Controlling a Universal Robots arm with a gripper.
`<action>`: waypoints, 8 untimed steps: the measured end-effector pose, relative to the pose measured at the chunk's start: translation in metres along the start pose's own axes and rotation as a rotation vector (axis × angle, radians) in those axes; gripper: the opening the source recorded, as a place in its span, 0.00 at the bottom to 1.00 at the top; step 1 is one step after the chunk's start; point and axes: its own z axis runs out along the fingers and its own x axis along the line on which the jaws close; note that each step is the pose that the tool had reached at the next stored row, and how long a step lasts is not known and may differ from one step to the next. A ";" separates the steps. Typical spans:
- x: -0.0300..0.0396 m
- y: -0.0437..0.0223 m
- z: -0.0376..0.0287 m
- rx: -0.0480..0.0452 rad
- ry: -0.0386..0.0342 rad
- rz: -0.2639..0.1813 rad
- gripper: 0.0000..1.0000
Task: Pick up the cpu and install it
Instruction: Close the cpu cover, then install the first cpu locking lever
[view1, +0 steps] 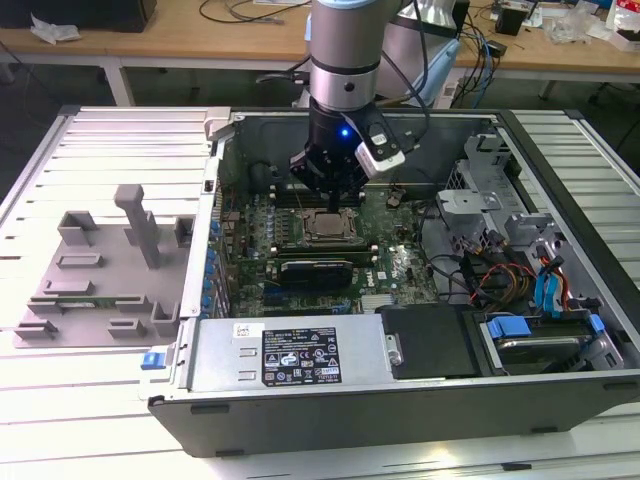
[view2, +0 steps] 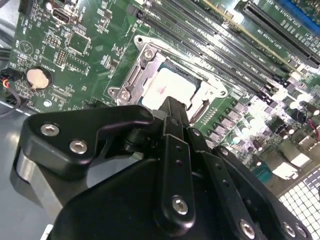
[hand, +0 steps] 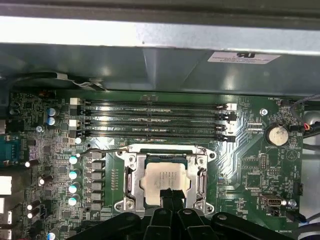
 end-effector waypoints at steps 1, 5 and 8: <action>0.0000 0.0000 -0.0001 0.0001 0.0001 0.000 0.11; 0.0000 0.0000 -0.0003 0.0001 0.0001 0.000 0.11; 0.0000 0.0000 -0.0004 0.0001 0.0001 0.000 0.11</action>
